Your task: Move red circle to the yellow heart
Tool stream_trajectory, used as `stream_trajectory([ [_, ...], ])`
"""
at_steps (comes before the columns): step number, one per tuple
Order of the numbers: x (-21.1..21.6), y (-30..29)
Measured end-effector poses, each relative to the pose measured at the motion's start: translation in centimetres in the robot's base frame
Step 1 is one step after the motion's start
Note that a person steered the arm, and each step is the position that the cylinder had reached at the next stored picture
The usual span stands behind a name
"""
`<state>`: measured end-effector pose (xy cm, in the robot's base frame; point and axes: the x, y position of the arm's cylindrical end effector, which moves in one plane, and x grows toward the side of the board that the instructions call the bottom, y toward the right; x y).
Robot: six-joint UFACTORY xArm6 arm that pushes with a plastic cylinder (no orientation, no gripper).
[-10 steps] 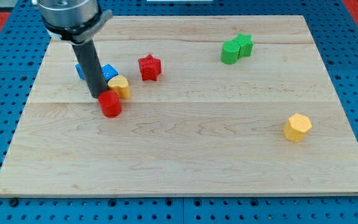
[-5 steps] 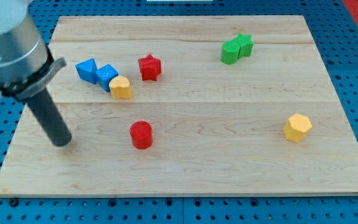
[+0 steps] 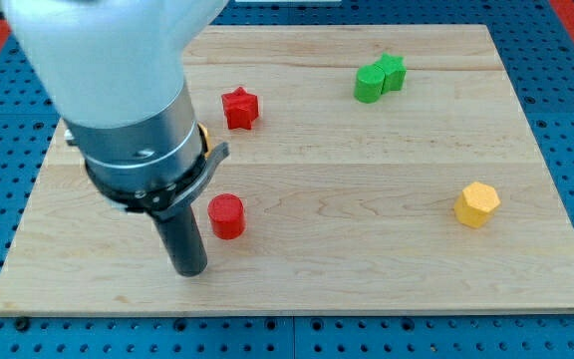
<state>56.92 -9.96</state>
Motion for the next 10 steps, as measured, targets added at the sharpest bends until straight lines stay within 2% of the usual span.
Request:
stream_trajectory([
  [1,-1.6,1.5],
  [2,-2.8,5.4],
  [3,-5.5,6.0],
  [6,-11.6,5.9],
  [9,-13.0,2.8],
  [10,-15.1,2.2],
])
